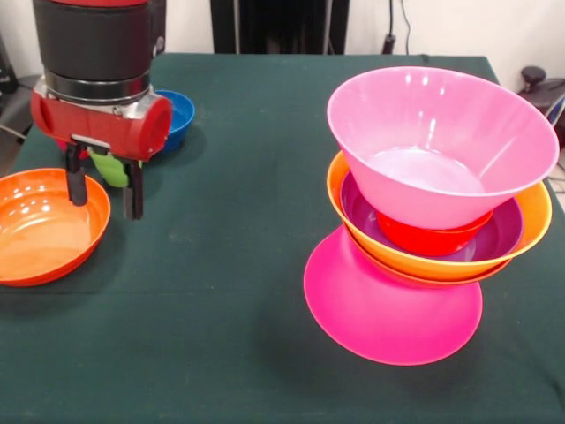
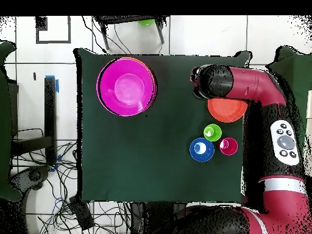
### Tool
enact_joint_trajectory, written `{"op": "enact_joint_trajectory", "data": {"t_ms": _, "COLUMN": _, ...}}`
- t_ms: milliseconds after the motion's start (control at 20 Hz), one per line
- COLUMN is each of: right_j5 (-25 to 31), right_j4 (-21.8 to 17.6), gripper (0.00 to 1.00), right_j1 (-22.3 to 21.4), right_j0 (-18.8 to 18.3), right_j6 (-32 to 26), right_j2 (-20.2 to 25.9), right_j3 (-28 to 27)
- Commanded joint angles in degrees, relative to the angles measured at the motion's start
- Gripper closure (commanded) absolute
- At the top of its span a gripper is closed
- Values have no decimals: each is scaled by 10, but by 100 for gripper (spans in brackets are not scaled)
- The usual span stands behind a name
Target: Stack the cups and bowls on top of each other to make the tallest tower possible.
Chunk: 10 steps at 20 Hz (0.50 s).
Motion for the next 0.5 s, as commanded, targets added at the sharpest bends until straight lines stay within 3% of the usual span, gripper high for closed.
{"op": "enact_joint_trajectory", "data": {"t_ms": 50, "right_j5": 28, "right_j4": -38, "gripper": 0, "right_j1": 20, "right_j0": -13, "right_j6": -187, "right_j2": 50, "right_j3": -2}}
{"op": "enact_joint_trajectory", "data": {"t_ms": 500, "right_j5": -26, "right_j4": -67, "gripper": 0, "right_j1": 56, "right_j0": -42, "right_j6": -209, "right_j2": 64, "right_j3": 9}}
